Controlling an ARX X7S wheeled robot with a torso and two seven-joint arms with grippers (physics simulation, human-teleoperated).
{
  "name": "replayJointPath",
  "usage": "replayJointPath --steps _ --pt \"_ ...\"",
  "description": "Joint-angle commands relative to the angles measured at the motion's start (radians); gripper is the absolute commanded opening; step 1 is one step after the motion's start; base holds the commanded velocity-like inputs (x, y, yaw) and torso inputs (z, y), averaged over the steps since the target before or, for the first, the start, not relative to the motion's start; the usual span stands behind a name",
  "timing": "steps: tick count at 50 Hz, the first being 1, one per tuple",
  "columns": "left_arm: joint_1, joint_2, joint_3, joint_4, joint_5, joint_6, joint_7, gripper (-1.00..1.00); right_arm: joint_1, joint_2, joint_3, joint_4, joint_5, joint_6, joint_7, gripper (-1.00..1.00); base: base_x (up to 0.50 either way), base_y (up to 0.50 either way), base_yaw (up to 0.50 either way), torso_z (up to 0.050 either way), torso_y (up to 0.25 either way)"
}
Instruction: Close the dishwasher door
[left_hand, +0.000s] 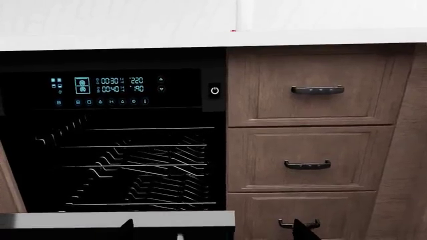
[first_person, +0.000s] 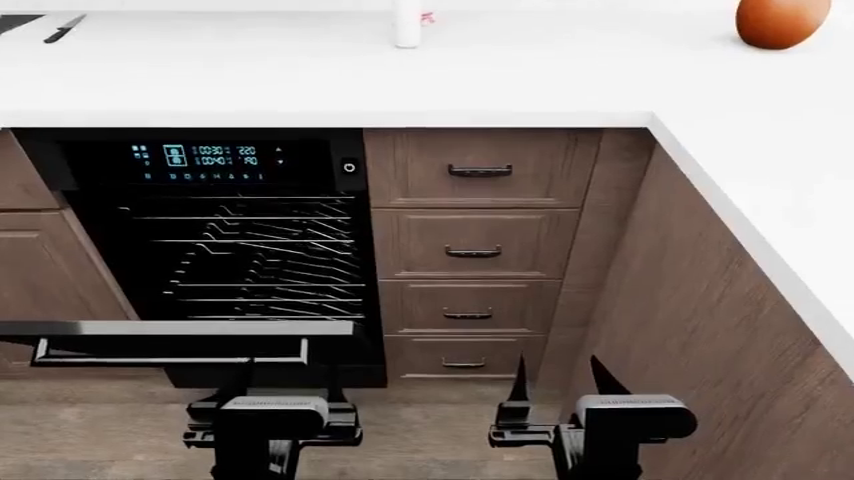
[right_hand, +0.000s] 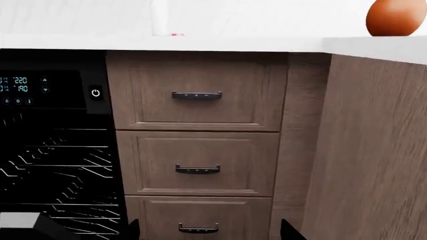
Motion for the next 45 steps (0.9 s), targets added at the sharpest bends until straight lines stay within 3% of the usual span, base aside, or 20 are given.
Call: replayJointPath --steps 1,45 --pt "-0.002 -0.015 0.019 -0.002 -0.009 -0.001 -0.019 1.00 0.003 0.012 -0.022 0.006 0.010 -0.006 0.017 1.00 0.00 0.00 0.00 -0.050 0.000" --pt "-0.008 -0.053 0.071 -0.015 -0.048 0.003 -0.068 1.00 0.009 0.054 -0.073 0.009 0.046 -0.014 0.068 1.00 0.00 0.00 0.00 -0.050 0.000"
